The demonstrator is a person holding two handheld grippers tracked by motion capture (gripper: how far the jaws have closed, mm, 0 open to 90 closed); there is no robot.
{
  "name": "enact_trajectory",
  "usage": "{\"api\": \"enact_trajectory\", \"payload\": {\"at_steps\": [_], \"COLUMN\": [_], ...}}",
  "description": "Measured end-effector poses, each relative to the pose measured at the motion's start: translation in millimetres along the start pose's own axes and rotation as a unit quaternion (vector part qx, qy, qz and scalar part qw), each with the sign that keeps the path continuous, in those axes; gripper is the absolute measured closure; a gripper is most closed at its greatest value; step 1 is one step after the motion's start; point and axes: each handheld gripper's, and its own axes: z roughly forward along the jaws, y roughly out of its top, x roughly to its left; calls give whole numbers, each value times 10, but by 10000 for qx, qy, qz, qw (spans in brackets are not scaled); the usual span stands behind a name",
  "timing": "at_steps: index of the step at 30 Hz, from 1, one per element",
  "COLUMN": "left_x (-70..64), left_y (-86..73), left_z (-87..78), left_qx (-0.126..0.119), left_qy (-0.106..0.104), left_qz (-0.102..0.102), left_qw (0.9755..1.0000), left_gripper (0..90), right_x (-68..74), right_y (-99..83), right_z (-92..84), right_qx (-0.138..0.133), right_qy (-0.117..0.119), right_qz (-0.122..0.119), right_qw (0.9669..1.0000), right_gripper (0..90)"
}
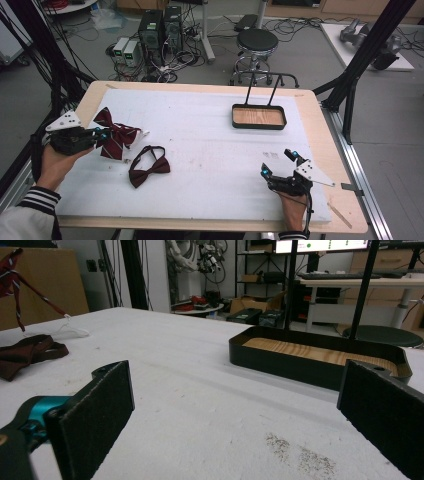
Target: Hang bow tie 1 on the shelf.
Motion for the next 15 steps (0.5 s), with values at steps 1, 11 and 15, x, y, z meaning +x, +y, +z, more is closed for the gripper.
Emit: {"api": "enact_trajectory", "payload": {"at_steps": [1,11,15], "left_x": [-21,-188,-278], "left_y": [8,97,135], "left_z": [10,142,211], "left_qx": [-100,-602,-809], "left_qy": [-9,-147,-234], "left_qz": [-23,-11,-10], "left_qw": [9999,9981,9964], "left_gripper": [859,859,859], "right_x": [-1,6,16], "right_y": [1,74,133], "right_z": [0,-2,0], "right_qx": [1,76,106], "right_qy": [-5,53,164], "right_qz": [28,6,19], "right_qw": [10000,10000,9998], "right_gripper": [8,8,8]}}
